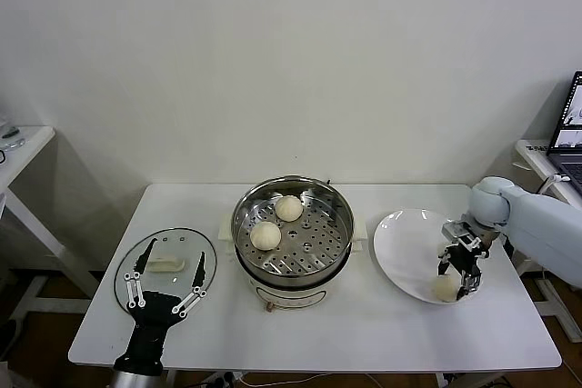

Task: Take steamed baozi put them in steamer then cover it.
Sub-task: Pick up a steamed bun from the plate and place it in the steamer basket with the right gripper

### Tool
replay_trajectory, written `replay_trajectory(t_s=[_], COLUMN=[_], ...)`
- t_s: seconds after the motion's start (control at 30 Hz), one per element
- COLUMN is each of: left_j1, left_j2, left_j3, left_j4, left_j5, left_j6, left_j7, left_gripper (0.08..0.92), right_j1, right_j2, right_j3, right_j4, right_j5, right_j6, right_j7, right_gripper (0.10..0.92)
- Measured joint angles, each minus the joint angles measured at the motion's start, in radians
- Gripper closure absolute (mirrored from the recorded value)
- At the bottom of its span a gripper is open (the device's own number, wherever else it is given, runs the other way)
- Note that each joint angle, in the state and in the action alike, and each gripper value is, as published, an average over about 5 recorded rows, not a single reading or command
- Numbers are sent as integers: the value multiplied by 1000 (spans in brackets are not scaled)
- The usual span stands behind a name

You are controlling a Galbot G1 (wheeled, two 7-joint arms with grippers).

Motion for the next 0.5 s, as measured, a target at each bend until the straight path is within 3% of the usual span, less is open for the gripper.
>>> replay_trajectory(t_s=[0.5], left_j1=[-7], left_j2=[12], left_j3=[16], left_j4=[-13], left_j5=[-2], left_j6=[-2], left_j7=[-3], left_gripper=[177], right_j1=[348], right_j2=[69], right_j3=[-117], right_j4=[144], right_j5=[80], right_j6=[161], right_j7=[15], right_gripper=[364])
